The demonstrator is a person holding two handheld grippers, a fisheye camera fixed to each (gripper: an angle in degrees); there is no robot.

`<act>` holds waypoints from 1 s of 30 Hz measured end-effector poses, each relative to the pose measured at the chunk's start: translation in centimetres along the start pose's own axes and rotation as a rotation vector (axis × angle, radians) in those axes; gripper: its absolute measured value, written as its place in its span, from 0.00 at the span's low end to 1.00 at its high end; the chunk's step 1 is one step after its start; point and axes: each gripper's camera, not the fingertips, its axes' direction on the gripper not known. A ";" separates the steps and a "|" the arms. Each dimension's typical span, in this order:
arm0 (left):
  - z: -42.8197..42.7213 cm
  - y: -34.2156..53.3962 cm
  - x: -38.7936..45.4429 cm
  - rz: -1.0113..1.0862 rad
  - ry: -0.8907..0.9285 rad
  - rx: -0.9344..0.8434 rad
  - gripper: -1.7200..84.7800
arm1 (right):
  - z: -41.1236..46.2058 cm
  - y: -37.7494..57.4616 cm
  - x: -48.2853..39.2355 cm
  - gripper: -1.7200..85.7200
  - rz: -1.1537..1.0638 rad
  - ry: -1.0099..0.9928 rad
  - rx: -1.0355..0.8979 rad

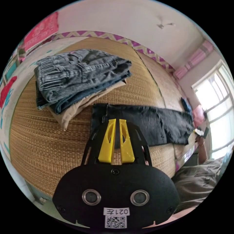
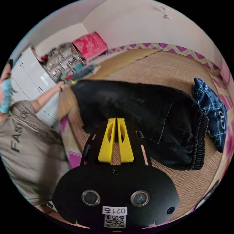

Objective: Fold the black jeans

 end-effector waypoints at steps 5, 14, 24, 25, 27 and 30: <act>-1.1 3.0 -2.6 -0.048 -0.069 0.038 0.01 | -1.2 -0.9 0.3 0.01 0.029 0.055 -0.086; -5.6 10.7 1.6 0.082 0.107 0.239 0.01 | 1.0 -4.5 -8.6 0.01 -0.226 0.037 -0.105; -8.6 27.4 -9.8 -0.569 0.504 0.485 0.08 | -10.6 5.3 -7.7 0.01 -0.026 -0.096 0.248; -8.5 27.7 -10.3 -0.604 0.510 0.483 0.09 | -11.5 6.4 -7.8 0.01 -0.008 -0.104 0.281; -8.4 27.9 -11.1 -0.689 0.476 0.461 0.13 | -12.5 7.8 -8.3 0.01 0.002 -0.113 0.301; -10.4 26.7 -11.5 -0.724 0.401 0.446 0.13 | -13.7 10.0 -9.2 0.01 -0.002 -0.113 0.307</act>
